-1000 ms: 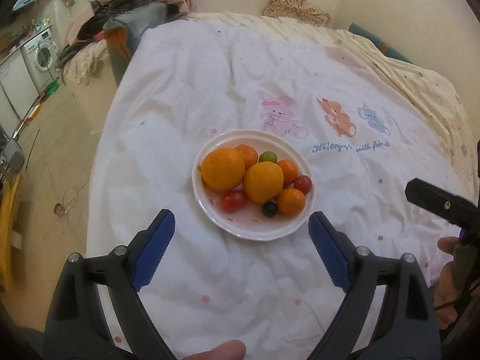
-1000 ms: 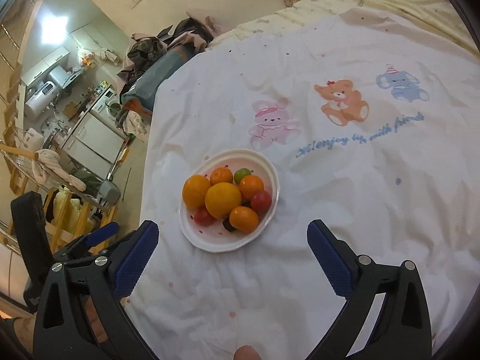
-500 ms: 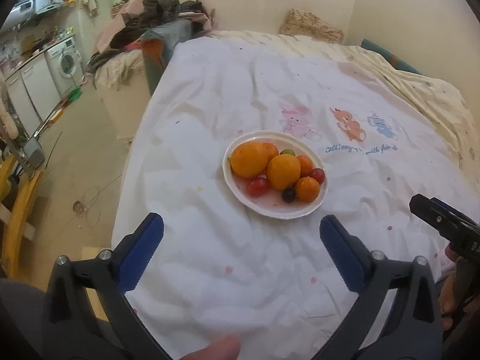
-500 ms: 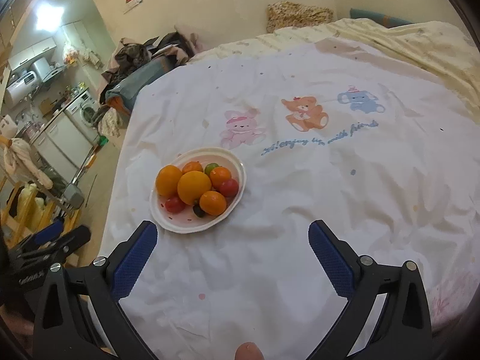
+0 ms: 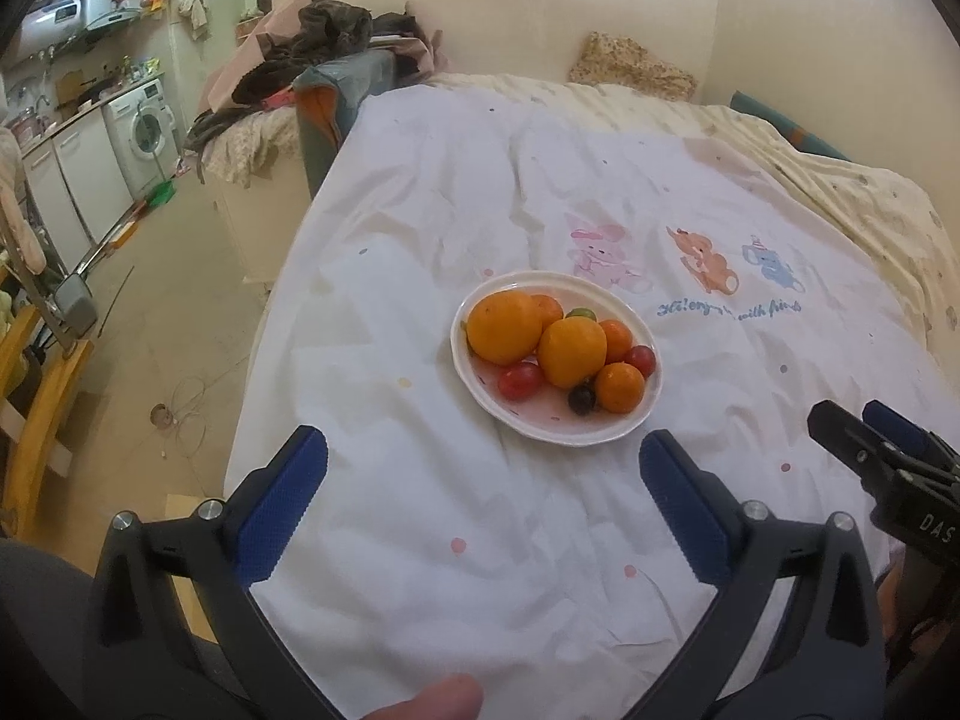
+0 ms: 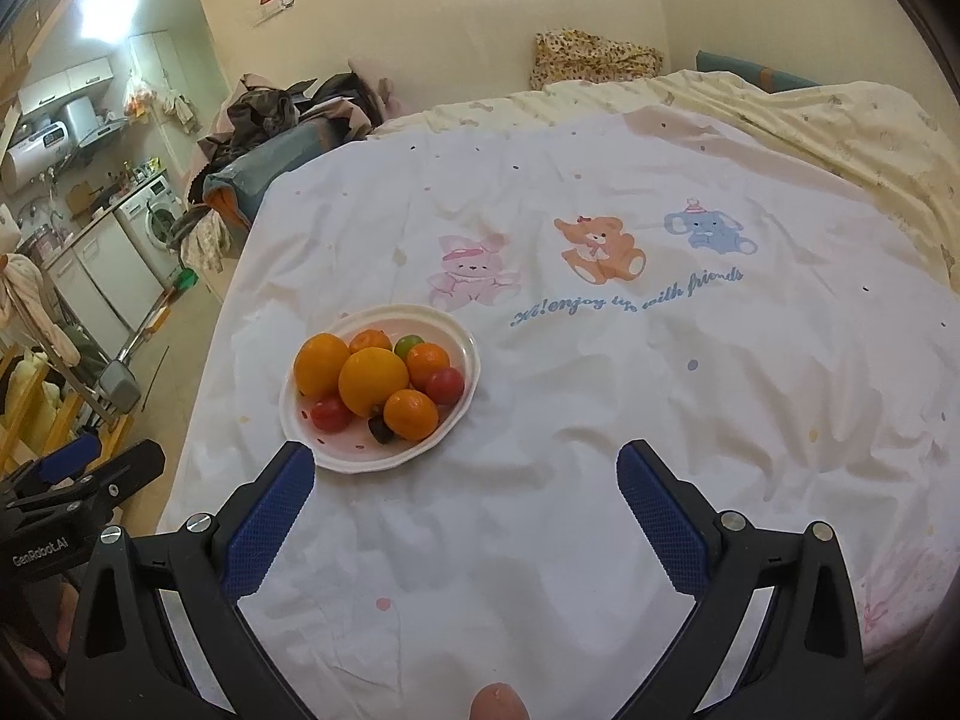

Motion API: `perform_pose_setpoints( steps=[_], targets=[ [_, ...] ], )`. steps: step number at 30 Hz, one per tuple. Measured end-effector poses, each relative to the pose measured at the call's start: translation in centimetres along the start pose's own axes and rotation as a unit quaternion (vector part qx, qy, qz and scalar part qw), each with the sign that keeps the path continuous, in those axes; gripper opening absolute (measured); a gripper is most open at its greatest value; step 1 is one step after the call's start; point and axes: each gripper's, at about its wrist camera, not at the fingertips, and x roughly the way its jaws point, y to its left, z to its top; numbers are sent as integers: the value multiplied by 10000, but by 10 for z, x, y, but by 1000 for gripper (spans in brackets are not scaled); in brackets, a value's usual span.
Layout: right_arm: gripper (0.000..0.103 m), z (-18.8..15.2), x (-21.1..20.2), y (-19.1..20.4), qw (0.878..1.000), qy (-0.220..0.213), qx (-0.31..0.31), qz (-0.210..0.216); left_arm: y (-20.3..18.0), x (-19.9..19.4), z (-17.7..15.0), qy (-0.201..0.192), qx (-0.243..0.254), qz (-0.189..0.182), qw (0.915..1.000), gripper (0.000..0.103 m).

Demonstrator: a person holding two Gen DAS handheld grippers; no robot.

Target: Organize fruits

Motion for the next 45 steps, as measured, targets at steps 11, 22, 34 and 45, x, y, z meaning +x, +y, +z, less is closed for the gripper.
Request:
perform_pose_setpoints(
  steps=[11, 22, 34, 45],
  targets=[
    [103, 0, -1, 4, 9999, -1, -114, 14, -1, -1, 0, 1, -21, 10, 10000, 103],
    [103, -1, -1, 5, 10000, 13, -77, 28, -1, -1, 1, -48, -41, 8, 10000, 103],
    [103, -2, 1, 6, 9999, 40, -99, -5, 1, 0, 1, -24, -108, -43, 9999, 103],
    [103, -4, 2, 8, 9999, 61, -105, -19, 2, -1, 2, -26, -159, 29, 9999, 103]
  ],
)
